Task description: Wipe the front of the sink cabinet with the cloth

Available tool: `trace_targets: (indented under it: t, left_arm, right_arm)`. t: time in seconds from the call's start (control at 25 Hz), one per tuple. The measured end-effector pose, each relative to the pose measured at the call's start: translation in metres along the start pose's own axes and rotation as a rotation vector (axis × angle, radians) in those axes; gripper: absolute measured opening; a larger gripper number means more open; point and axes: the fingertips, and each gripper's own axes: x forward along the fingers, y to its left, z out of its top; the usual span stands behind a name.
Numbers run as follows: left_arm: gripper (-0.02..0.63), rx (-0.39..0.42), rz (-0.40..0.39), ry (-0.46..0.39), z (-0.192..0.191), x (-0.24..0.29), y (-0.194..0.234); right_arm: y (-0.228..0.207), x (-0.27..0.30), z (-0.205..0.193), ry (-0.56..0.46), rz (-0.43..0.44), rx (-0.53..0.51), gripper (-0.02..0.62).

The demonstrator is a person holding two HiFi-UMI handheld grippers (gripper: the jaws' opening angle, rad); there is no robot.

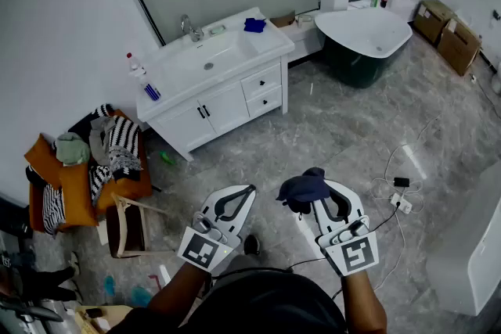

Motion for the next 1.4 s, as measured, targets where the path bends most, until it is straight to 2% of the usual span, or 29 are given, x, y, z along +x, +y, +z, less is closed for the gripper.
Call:
trace_targets:
  t: [0.16, 0.4, 0.52, 0.68, 0.76, 0.88, 1.12, 1.4]
  left_arm:
    - [0.003, -0.011, -0.018, 0.033, -0.014, -0.005, 0.026]
    - [0.003, -0.048, -0.045, -0.001, -0.024, 0.002, 0.099]
    - [0.004, -0.066, -0.047, -0.021, -0.027, 0.002, 0.129]
    - [0.003, 0.025, -0.046, -0.039, -0.033, -0.001, 0.162]
    - [0.004, -0.039, -0.008, -0.033, -0.04, -0.003, 0.172]
    - [0.003, -0.099, 0.044, 0.009, -0.053, 0.0, 0.182]
    - [0.003, -0.08, 0.121, 0.032, -0.056, 0.028, 0.176]
    - [0.003, -0.054, 0.187, 0.075, -0.052, 0.094, 0.151]
  right_arm:
    - [0.002, 0.022, -0.002, 0.029, -0.012, -0.012, 0.048]
    - [0.011, 0.08, -0.005, 0.06, -0.056, -0.011, 0.048]
    - [0.013, 0.105, -0.003, 0.044, -0.067, 0.001, 0.048]
    - [0.015, 0.132, -0.01, 0.047, -0.07, 0.036, 0.048]
    - [0.015, 0.139, -0.016, 0.064, -0.054, 0.04, 0.049]
    - [0.002, 0.148, -0.023, 0.083, -0.03, 0.036, 0.049]
    - [-0.04, 0.158, -0.042, 0.08, 0.05, 0.071, 0.049]
    - [-0.119, 0.152, -0.058, 0.069, 0.109, 0.115, 0.049]
